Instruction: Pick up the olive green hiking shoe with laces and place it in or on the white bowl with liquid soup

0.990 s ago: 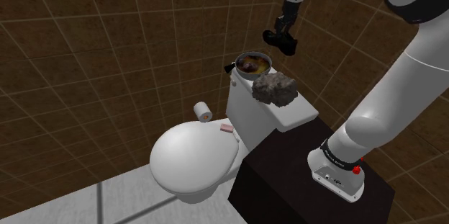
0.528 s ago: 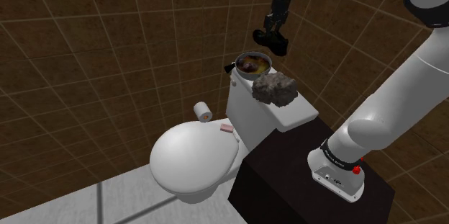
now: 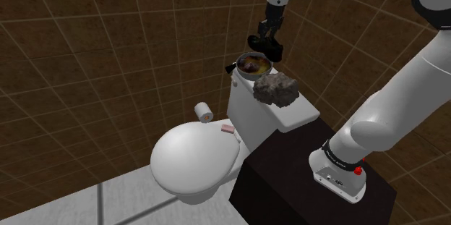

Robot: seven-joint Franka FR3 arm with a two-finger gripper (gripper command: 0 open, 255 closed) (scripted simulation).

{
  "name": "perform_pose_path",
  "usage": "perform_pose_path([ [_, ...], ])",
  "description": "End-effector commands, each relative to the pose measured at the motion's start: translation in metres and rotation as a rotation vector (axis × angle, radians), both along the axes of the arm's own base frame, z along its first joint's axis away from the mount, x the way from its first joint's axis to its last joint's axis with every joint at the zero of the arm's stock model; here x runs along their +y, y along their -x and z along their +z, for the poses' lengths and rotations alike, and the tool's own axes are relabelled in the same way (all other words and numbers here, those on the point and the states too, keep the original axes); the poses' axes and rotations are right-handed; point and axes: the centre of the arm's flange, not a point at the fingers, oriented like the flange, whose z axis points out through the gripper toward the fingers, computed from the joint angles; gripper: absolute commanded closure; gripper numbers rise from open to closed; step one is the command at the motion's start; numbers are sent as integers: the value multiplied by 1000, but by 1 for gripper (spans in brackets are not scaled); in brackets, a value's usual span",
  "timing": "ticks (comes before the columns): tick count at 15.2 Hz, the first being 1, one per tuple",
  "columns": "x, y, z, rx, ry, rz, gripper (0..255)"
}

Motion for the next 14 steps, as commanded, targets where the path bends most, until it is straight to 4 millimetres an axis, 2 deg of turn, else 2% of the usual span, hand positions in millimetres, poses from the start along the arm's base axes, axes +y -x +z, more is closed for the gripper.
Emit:
perform_pose_path([
  [1, 1, 0, -10, -1, 0, 0, 255],
  [14, 1, 0, -78, -1, 0, 0, 255],
])
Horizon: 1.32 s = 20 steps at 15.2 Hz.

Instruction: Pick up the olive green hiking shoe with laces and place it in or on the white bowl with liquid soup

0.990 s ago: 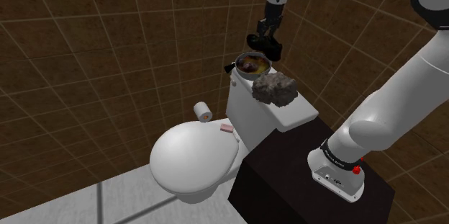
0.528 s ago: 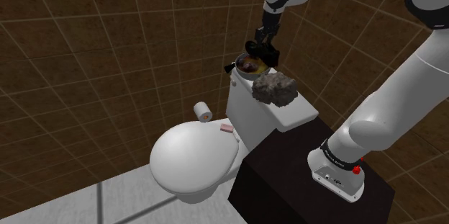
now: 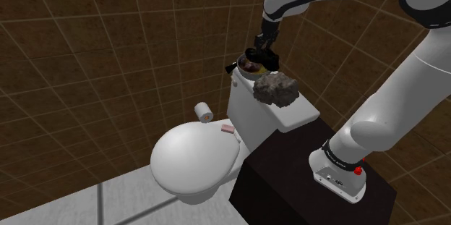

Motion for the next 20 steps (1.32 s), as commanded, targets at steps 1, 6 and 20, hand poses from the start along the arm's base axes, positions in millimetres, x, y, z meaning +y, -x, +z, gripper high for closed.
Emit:
perform_pose_path([
  [1, 1, 2, -12, 16, -4, 1, 255],
  [6, 1, 2, -12, 16, -4, 1, 255],
  [20, 2, 2, 38, 16, -4, 1, 0],
])
